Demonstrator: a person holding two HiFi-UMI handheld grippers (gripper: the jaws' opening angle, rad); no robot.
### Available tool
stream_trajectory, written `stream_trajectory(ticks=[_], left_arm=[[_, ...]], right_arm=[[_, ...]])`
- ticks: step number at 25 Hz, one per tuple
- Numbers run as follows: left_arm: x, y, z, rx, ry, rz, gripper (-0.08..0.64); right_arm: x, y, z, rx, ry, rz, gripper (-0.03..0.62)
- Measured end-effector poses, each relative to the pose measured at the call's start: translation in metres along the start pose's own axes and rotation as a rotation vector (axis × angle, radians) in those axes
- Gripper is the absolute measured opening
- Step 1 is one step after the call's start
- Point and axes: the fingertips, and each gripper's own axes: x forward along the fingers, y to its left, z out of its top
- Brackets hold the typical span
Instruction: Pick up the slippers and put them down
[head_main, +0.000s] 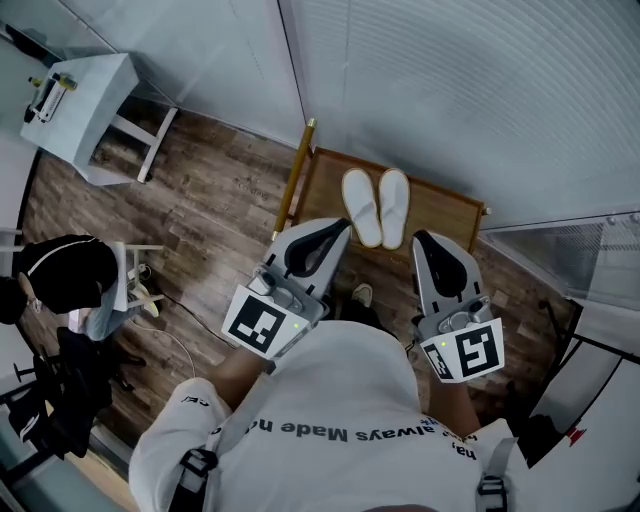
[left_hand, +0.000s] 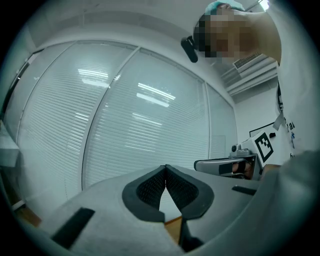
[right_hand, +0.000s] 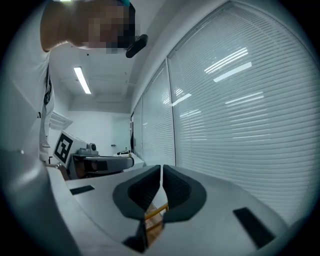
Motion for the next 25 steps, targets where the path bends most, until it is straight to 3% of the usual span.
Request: stream_trajectory(ticks=[4,10,13,18,25], left_arm=[[-0.006,0.016,-0.036,-0.027,0.076,0.039,0.011],[-0.003,0.025,-0.076,-0.046,0.127,0.015,0.012],[0.004,0.032,-0.092,-0.048,0.110,0.013,0.011],[0.012,0.041,-0.138,-0.070,0.201,0.016,0.011],[0.020,0.046,-0.188,-0.094,0.227,0.026,0.011]], right_arm=[[0.004,-0.005,-0.027,0.030,0.047,-0.010,0.018],[0.018,-0.008,-0.073,0.074,0.121,-0.009,0.020],[0.024,-0.015,-0.098,0.088,0.158,-0.024,0.021],[0.036,-0.029,-0.144,0.107,0.198,-0.048,0.036],[0.045,-0.042,-0.217,0.147,0.291,-0.079,0.064]])
